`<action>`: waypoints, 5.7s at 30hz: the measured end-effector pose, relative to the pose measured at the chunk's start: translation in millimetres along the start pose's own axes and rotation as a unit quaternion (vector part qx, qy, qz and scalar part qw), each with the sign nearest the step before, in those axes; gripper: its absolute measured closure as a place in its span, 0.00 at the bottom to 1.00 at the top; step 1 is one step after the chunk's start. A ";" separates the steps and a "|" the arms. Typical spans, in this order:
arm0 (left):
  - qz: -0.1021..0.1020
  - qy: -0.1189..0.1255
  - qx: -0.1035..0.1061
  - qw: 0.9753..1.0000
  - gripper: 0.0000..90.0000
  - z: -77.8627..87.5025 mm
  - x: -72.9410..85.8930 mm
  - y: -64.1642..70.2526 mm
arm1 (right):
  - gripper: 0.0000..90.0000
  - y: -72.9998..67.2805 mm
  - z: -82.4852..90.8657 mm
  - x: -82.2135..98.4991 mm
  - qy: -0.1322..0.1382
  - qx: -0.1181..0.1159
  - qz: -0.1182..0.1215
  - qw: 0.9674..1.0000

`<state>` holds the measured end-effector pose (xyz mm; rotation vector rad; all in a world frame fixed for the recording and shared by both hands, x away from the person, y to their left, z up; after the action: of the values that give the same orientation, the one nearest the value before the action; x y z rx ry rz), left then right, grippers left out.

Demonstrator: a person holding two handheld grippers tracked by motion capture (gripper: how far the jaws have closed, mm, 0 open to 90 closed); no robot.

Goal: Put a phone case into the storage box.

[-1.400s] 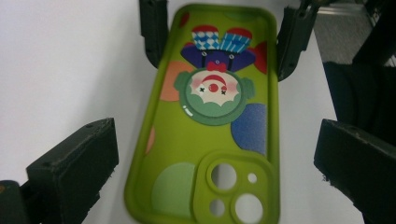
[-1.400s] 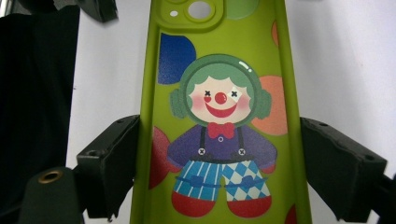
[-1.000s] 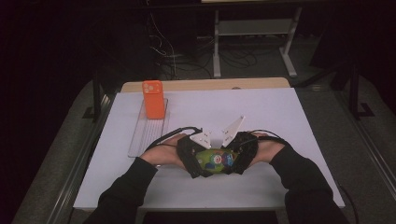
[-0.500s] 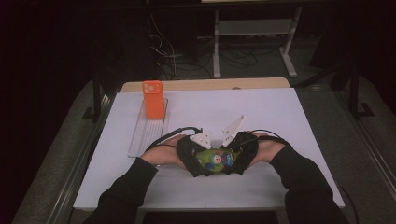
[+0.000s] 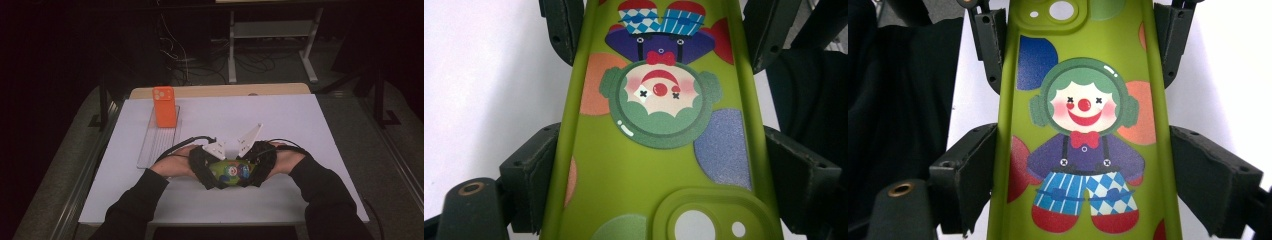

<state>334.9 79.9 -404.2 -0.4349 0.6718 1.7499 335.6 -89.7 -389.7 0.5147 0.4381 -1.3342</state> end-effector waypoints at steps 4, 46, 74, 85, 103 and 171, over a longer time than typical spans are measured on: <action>0.002 0.004 -0.007 1.000 0.17 2.4 -0.8 1.1 | 0.15 0.7 0.3 1.8 0.008 0.002 -0.005 1.000; 0.210 0.062 -0.158 0.963 0.17 17.3 15.9 -18.5 | 0.00 -20.3 -15.3 43.8 0.055 0.325 -0.188 0.925; 0.205 0.056 -0.155 0.965 0.17 17.1 16.6 -18.4 | 0.03 -39.5 -39.5 20.3 -0.131 0.486 0.177 0.846; 0.212 0.065 -0.152 0.963 0.17 14.8 15.1 -16.1 | 0.16 -44.8 -48.1 16.6 -0.176 0.505 0.227 0.814; 0.198 0.055 -0.143 0.968 0.17 12.7 14.2 -13.4 | 0.56 -50.7 -62.1 8.4 -0.194 0.518 0.307 0.774; 0.218 0.123 -0.154 0.956 0.00 37.2 18.7 -24.1 | 0.84 -14.5 -20.6 37.9 0.119 0.310 -0.235 0.913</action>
<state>354.8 122.1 -392.2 -0.7746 0.7093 2.2576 328.2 -110.1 -429.8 1.1635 0.3391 -1.8967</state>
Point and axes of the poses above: each handheld gripper's, and its own axes: z roughly backward along the jaws, x roughly out of its underside, y roughly to its right, the point moved 2 cm from there along -z, roughly forward along the jaws, and after that the axes turned 14 degrees about z, right-handed, at the moved point
